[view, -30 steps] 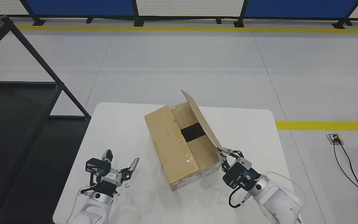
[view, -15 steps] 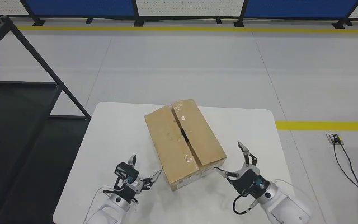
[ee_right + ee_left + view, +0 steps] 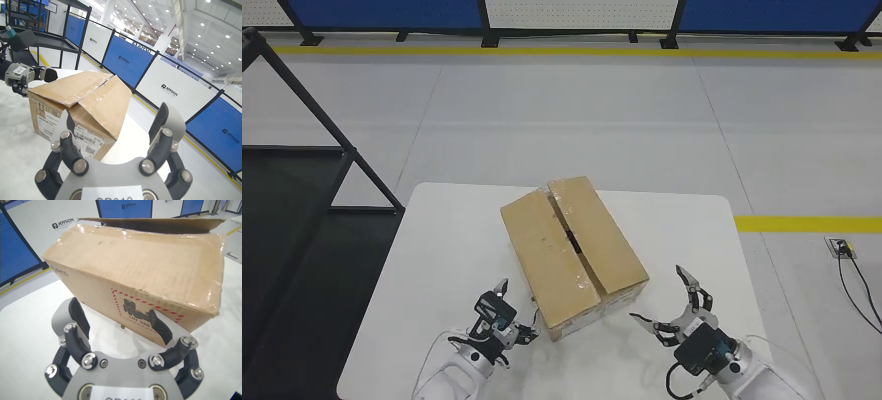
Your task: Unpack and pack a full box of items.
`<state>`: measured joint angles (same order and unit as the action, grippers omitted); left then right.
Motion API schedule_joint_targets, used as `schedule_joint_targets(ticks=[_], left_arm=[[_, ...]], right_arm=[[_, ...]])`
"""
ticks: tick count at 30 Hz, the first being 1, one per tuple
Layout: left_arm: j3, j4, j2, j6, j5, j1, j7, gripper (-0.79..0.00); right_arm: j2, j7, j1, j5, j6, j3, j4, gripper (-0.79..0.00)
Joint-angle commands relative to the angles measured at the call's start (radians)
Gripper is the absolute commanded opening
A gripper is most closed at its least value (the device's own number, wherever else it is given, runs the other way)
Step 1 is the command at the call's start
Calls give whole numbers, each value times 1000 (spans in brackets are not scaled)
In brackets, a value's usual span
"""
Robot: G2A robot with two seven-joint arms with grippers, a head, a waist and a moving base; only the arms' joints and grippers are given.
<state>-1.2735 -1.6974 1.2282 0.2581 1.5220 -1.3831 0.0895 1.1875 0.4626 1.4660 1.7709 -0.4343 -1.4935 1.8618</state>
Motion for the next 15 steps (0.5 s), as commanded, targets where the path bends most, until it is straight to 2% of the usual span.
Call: schedule_joint_targets(ticks=[1,15], left_arm=[[13,-2,2,0,6,6,-4,0],[119,15,18,17,29,74,-45,0]], right_arm=[[-2,6,5,3,-2,-1,1,0],[-14,33,30,3,-8,-22,11,0]])
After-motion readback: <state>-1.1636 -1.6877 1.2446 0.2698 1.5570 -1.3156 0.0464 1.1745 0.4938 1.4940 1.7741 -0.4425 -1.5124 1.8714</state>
